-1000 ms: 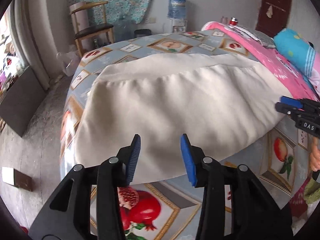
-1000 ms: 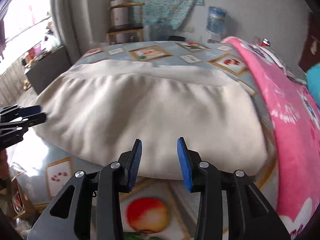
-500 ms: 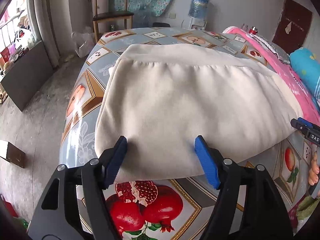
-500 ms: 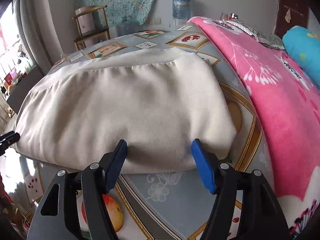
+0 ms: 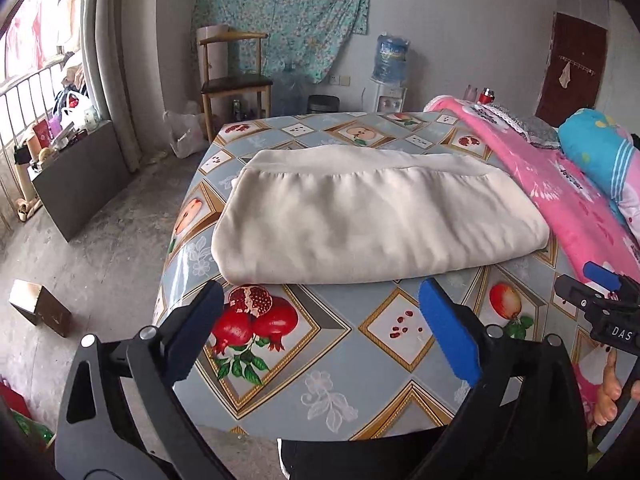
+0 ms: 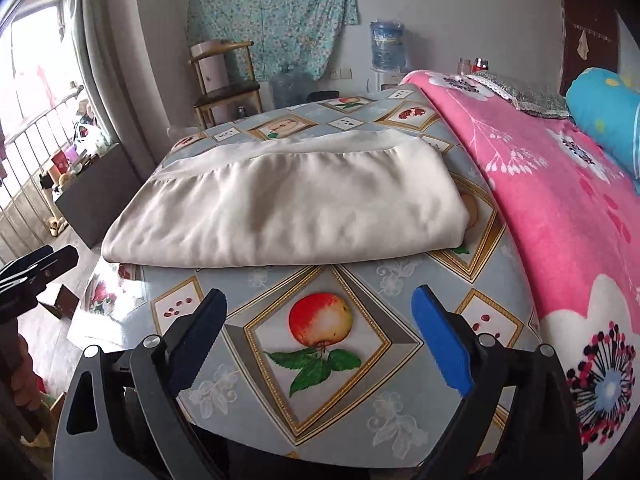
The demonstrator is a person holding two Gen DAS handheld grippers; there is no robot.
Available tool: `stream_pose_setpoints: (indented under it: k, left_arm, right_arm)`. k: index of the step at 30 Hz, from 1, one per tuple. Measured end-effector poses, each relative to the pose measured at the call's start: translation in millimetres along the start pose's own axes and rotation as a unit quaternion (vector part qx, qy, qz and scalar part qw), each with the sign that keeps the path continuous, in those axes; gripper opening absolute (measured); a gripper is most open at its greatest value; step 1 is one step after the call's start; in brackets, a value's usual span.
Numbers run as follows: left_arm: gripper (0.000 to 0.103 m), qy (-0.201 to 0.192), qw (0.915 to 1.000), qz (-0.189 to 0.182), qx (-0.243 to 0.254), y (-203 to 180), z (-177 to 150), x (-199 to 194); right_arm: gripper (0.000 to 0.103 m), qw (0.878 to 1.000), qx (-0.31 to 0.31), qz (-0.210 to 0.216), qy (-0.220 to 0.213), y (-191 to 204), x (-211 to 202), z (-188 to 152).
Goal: Fold large clothes
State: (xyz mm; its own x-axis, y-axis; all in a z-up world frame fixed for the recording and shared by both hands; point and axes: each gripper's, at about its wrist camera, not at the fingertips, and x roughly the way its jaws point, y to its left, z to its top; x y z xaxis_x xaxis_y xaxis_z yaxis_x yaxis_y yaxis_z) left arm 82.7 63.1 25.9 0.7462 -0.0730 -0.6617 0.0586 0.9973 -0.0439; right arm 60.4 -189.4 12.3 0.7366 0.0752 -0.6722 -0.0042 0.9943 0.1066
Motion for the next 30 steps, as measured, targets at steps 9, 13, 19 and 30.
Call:
stream_pose_setpoints:
  k: [9,13,19,30]
  left_arm:
    - [0.095,-0.032,0.9978,0.051,0.029,-31,1,-30]
    - [0.095,-0.034,0.9971,0.063,0.027,-40,7,-30]
    - [0.095,-0.004,0.9984,0.056,0.013,-50,8,-20]
    - [0.095,0.046,0.9971,0.061,-0.007,-56,0,0]
  right_arm:
    - [0.097,0.998,-0.011,-0.044,-0.04,12,-39,2]
    - [0.097,0.996,-0.009,-0.078,-0.047,6,-46,1]
    - [0.097,0.994,-0.014,-0.096,-0.046,2,-50,-1]
    - [0.097,0.997,-0.015,-0.076,0.024,2,-15,-6]
